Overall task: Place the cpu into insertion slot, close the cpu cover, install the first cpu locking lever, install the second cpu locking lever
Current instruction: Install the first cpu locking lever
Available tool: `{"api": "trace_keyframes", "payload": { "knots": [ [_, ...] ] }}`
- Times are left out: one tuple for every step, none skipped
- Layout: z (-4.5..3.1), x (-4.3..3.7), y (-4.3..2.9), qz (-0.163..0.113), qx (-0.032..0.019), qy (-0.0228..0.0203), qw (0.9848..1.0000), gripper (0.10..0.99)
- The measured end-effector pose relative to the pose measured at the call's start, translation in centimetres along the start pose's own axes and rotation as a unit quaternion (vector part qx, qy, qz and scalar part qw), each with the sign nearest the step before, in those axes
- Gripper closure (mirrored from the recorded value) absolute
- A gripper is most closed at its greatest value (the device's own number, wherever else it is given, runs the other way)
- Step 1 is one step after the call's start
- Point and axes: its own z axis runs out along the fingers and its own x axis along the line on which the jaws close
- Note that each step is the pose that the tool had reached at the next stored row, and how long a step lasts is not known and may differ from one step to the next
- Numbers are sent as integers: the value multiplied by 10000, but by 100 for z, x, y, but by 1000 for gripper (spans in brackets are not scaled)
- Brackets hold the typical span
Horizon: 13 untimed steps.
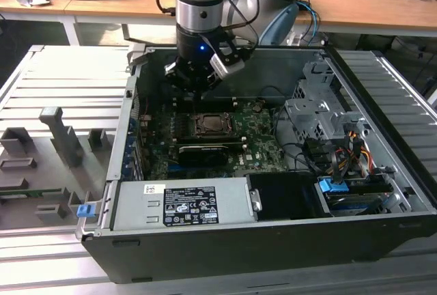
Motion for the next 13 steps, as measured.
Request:
{"api": "trace_keyframes", "payload": {
  "knots": [
    [-1, 42, 5, -1, 1, 1, 10000, 980],
    [1, 71, 12, 0, 0, 0, 10000, 980],
    [1, 109, 23, 2, 1, 1, 10000, 980],
    [3, 140, 32, 18, 0, 0, 10000, 980],
    [4, 164, 38, 55, 0, -2, 10000, 980],
    [5, 174, 42, 67, 0, -2, 10000, 980],
    [5, 178, 49, 70, 1, -1, 10000, 980],
    [12, 179, 76, 72, 0, -2, 10000, 980],
    [16, 179, 103, 72, -1, -2, 10000, 980],
    [20, 183, 150, 73, -1, -2, 10000, 980],
    [21, 190, 172, 75, -1, -2, 10000, 980],
    [21, 190, 177, 76, -1, -2, 10000, 980],
    [21, 189, 185, 76, 0, -2, 10000, 980]
  ]
}}
